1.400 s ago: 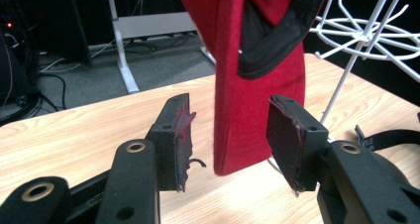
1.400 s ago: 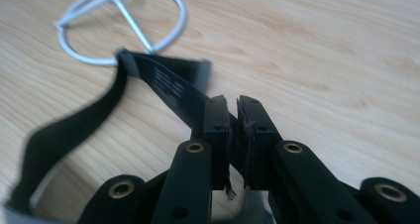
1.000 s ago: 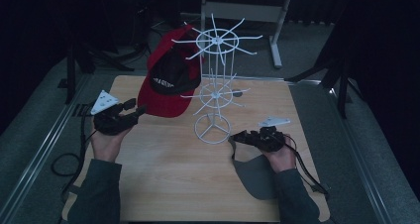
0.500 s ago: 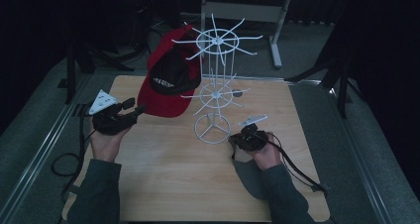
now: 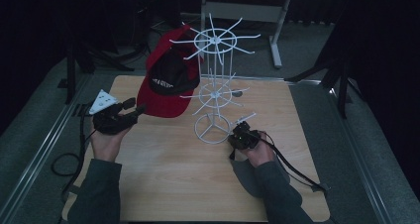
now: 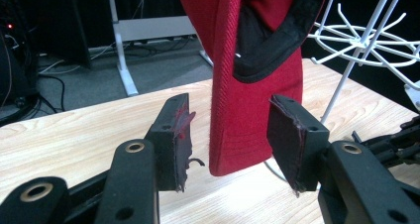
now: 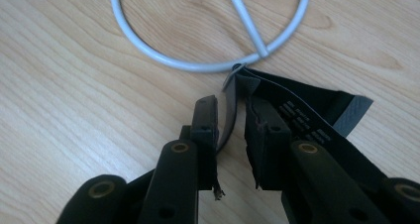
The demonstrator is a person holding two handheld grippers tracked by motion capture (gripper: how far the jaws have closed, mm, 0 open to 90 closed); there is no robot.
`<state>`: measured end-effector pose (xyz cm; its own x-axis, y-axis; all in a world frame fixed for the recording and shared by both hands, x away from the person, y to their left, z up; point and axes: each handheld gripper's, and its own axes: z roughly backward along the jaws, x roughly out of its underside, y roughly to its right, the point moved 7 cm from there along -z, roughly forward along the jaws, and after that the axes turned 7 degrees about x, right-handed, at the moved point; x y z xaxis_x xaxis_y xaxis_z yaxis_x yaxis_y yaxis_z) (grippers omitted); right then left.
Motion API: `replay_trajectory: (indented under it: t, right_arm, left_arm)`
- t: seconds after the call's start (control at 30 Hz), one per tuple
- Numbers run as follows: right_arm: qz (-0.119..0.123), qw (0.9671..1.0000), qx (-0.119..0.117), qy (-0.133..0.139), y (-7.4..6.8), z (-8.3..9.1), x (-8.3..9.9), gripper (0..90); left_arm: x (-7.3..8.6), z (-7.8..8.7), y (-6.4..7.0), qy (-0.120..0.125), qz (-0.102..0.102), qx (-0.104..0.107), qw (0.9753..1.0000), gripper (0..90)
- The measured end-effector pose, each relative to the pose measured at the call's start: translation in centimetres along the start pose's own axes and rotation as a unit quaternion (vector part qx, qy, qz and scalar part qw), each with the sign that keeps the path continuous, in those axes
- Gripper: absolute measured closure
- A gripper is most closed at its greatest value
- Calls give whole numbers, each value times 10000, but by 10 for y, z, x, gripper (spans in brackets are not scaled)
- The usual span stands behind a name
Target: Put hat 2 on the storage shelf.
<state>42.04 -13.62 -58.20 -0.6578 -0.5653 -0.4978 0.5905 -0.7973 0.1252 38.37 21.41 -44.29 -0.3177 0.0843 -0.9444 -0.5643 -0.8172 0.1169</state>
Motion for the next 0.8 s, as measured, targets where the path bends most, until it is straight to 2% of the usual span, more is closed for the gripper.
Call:
replay_trajectory:
  t: [0.13, 0.17, 0.23, 0.4, 0.5, 0.63, 0.67, 0.7, 0.77, 0.8]
  right_arm:
    - [-148, 9998, -23, -89, -3, -4, -4, 758]
    - [-139, 9997, 83, -186, -2, -7, -3, 764]
    - [-154, 9996, 93, -223, -2, -9, -2, 772]
    - [-149, 9986, 94, -501, -3, -17, -1, 882]
    - [-268, 9980, 38, -572, 0, -18, -2, 894]
    - [-304, 9986, 109, -412, 6, -11, -4, 897]
    - [-359, 9988, 129, -305, 8, -7, -4, 897]
    - [-500, 9987, 100, -69, 12, 0, -5, 897]
    - [-672, 9977, 6, 111, 18, 9, -3, 897]
    - [-672, 9977, 6, 111, 18, 9, -3, 897]
  left_arm:
    - [0, 0, 0, 3, 10, 4, 10000, 524]
    - [0, 1, 0, 5, 8, 10, 10000, 524]
    - [0, 1, 0, 7, 12, 11, 10000, 524]
    - [-1, 2, 0, 27, -7, -21, 10000, 526]
    - [-2, 3, 0, 52, -14, -27, 10000, 528]
    - [-2, 5, -1, 74, -17, -35, 10000, 528]
    - [-3, 6, -1, 85, -10, -44, 10000, 528]
    - [-3, 6, -1, 101, -6, -51, 9999, 528]
    - [-3, 7, -1, 119, -10, -45, 9999, 528]
    - [-3, 7, -1, 119, -10, -45, 9999, 528]
